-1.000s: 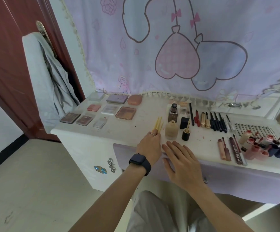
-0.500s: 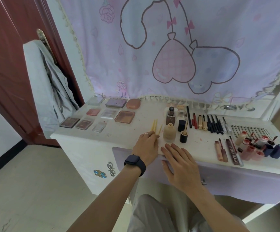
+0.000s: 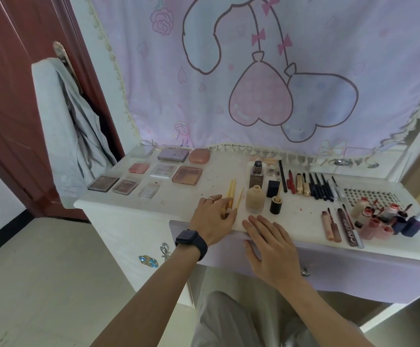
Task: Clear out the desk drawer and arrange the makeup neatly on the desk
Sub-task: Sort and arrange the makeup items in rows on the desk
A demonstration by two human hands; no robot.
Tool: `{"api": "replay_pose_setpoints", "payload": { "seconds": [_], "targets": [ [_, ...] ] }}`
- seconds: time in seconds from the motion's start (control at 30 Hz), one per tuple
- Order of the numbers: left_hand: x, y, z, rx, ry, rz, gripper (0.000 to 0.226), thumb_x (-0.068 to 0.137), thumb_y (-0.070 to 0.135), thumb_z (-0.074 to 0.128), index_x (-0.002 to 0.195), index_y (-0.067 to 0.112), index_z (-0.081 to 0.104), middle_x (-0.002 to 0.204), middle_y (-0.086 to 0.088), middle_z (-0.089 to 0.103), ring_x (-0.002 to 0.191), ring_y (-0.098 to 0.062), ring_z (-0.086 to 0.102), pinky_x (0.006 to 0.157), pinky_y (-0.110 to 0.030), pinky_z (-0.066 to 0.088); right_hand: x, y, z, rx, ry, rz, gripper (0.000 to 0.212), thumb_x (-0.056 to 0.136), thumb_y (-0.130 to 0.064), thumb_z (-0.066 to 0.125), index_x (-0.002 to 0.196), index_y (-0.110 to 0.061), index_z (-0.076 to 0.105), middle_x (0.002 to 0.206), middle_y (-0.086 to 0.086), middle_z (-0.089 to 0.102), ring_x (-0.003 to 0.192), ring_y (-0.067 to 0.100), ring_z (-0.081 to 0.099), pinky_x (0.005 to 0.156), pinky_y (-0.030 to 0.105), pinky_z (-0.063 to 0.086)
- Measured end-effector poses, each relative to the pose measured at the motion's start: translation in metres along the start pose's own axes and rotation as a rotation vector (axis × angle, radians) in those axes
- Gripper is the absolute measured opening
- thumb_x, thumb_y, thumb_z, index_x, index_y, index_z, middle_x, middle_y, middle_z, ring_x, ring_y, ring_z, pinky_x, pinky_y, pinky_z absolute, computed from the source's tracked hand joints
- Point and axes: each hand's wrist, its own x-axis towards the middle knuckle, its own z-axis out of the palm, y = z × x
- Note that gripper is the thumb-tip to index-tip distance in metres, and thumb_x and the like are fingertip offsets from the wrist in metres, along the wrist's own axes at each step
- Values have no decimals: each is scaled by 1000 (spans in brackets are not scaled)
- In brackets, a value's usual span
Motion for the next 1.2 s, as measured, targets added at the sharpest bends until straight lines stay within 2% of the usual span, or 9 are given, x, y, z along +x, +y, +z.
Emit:
{"api": "replay_pose_setpoints", "payload": {
  "seconds": [0.13, 0.27, 0.63, 0.8, 0.93, 1.1, 1.2],
  "targets": [
    [9, 10, 0, 22, -37, -18, 54, 94, 49, 53, 142, 23, 51, 146, -3, 50, 131, -27, 40, 105, -37, 39, 0, 0, 1, -3, 7, 5, 47, 95, -36, 60, 138, -17, 62, 143, 2, 59, 134, 21, 55, 109, 44, 45],
    [14, 16, 2, 45, -47, -17, 47, 95, 40, 53, 138, 21, 54, 141, 0, 55, 121, -28, 44, 100, -40, 43, 0, 0, 1, -1, -1, 9, 47, 96, -37, 59, 139, -17, 62, 144, 2, 58, 134, 20, 54, 109, 44, 45],
    [13, 9, -5, -101, 26, -7, 37, 98, 39, 51, 130, 24, 62, 136, 0, 58, 123, -23, 49, 101, -35, 42, 1, -3, -5, 31, -46, 29, 48, 97, -39, 54, 139, -18, 61, 145, 2, 58, 134, 21, 54, 110, 44, 45],
    [13, -34, -39, -110, 103, -91, 34, 96, 36, 55, 130, 32, 60, 133, 0, 56, 126, -18, 45, 97, -32, 44, 10, -14, -14, 69, -49, 31, 44, 97, -37, 50, 130, -15, 68, 138, 3, 63, 130, 22, 58, 106, 49, 49],
    [19, -74, -68, 1, 101, -166, 37, 97, 31, 55, 134, 29, 58, 137, -4, 54, 131, -23, 41, 102, -36, 43, 40, -51, -12, 125, -78, -58, 40, 96, -31, 55, 132, -15, 67, 139, 0, 62, 133, 17, 55, 110, 39, 46],
    [40, -102, -87, 79, 55, -220, 46, 95, 36, 57, 141, 28, 51, 145, -5, 47, 135, -25, 40, 105, -43, 44, 85, -99, 15, 89, -210, -90, 48, 92, -32, 65, 136, -14, 62, 142, 2, 60, 132, 19, 56, 108, 33, 43],
    [55, -111, -90, 133, 21, -221, 52, 95, 42, 56, 144, 27, 47, 147, -10, 45, 136, -29, 38, 106, -44, 42, 104, -115, 34, 56, -290, -136, 50, 95, -34, 61, 140, -11, 59, 145, 5, 57, 134, 22, 54, 110, 36, 42]
  ]
}}
